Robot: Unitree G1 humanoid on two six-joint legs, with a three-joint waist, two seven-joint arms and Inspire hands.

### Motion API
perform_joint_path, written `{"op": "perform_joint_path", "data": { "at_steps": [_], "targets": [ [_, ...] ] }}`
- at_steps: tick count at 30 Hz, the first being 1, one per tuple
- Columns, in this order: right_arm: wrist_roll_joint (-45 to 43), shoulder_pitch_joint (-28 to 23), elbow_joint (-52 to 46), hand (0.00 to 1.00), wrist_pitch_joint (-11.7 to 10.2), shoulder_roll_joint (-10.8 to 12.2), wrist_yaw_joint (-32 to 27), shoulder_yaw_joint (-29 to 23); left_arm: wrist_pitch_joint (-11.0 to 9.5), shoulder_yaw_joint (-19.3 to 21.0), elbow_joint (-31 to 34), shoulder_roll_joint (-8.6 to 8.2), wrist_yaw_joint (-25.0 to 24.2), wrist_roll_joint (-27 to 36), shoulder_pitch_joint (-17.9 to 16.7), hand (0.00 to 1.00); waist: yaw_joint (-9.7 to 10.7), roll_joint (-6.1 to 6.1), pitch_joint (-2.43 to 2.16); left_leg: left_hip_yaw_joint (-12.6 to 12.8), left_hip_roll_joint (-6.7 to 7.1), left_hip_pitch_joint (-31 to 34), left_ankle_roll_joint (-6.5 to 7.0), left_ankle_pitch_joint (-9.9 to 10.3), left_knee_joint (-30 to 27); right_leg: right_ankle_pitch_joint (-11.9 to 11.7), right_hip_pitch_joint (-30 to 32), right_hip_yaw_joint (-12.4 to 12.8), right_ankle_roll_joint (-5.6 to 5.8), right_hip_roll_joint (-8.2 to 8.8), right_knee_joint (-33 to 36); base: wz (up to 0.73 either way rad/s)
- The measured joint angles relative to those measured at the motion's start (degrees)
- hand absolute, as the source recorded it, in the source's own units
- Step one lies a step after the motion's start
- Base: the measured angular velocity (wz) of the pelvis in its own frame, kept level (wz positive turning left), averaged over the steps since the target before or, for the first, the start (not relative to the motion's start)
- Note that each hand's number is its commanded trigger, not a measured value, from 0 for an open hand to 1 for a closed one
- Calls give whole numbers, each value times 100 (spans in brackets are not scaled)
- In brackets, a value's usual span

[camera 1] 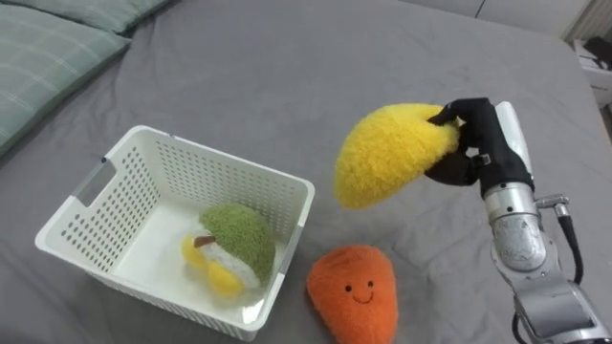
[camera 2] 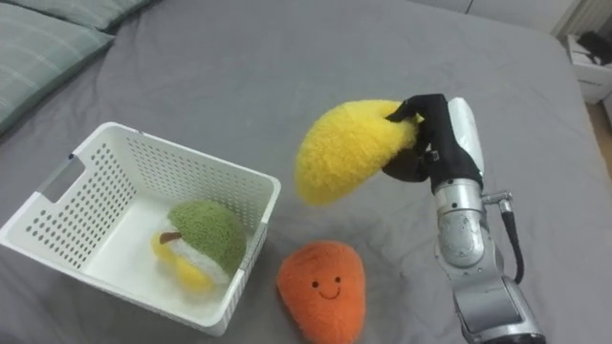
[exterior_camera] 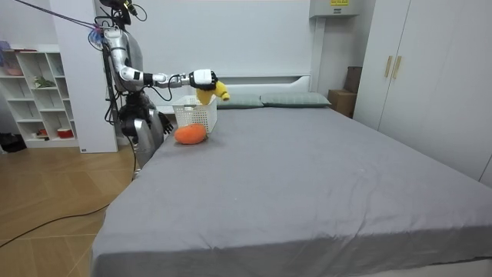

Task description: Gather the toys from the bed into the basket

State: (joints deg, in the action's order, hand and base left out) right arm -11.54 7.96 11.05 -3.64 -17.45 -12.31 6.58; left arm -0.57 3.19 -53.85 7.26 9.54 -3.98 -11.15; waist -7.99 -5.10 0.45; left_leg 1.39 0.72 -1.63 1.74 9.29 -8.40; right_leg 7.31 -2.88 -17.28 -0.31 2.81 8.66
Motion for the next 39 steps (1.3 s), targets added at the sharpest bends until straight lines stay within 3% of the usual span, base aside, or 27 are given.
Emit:
{"op": "perform_joint_path", "data": {
  "at_steps": [6, 9, 15, 21, 28, 29, 31, 33, 34, 39],
  "targets": [
    [-122, 1, -696, 100, -1, 175, 264, 1, -10, 5, -36, -10, -8, -3, 5, 0, -34, 4, -1, 38, 5, -36, 0, -1, 6, 0, -5, 39, 0, -21, -4, -1],
    [-254, 9, -1019, 100, -29, 306, 301, 35, -108, -2, -132, -13, -8, -3, 14, 0, -84, 4, 0, 28, 2, -53, 0, -1, 14, 0, -19, 37, 0, -24, -4, 0],
    [-291, 19, -1116, 100, -59, 397, 386, 141, -159, -34, -135, -26, -5, -14, 21, 0, -202, 4, 6, -1, 4, -59, 1, -1, 71, 0, -19, 17, 1, -15, -3, 0],
    [-326, 57, -1138, 100, 53, 539, 403, 587, -83, -144, -132, -61, 50, -16, 123, 0, -317, 44, 36, 23, 2, -53, 2, 1, 71, 0, -3, 52, 1, -21, -2, -1],
    [-530, 529, -1138, 100, 195, 778, 799, 1052, -61, -221, -126, -77, 101, -71, 178, 0, -365, 53, 41, -24, 5, -19, 2, 0, 63, 0, 0, -2, 1, -18, -4, 3],
    [-574, 550, -1138, 82, 197, 803, 830, 1062, -60, -223, -126, -77, 95, -73, 188, 0, -367, 51, 40, -26, 6, -16, 2, 0, 60, 0, 0, -4, 1, -17, -4, 7],
    [-680, 566, -1157, 56, 248, 817, 907, 1182, -42, -233, -126, -86, 56, -70, 226, 0, -488, 44, 35, -56, 8, -18, 3, 0, 51, 1, 1, -18, 1, -14, -4, 0],
    [-679, 565, -1156, 11, 313, 827, 1006, 1332, -18, -230, -143, -86, -5, -62, 265, 0, -564, 38, 31, -57, 11, -21, 4, -2, 50, 1, 3, -20, 2, -14, -5, 0],
    [-673, 564, -1154, 0, 354, 833, 1058, 1424, -14, -231, -156, -92, -26, -58, 292, 0, -640, 39, 32, -51, 11, -35, 5, -3, 53, 1, 1, -31, 2, -16, -5, -3],
    [-677, 564, -1082, 0, 373, 937, 1128, 1585, -10, -222, -225, -99, -130, -58, 360, 0, -756, 34, 30, -83, 13, -47, 7, -4, 61, 2, -16, -67, 3, -14, -5, 1]
  ]
}}
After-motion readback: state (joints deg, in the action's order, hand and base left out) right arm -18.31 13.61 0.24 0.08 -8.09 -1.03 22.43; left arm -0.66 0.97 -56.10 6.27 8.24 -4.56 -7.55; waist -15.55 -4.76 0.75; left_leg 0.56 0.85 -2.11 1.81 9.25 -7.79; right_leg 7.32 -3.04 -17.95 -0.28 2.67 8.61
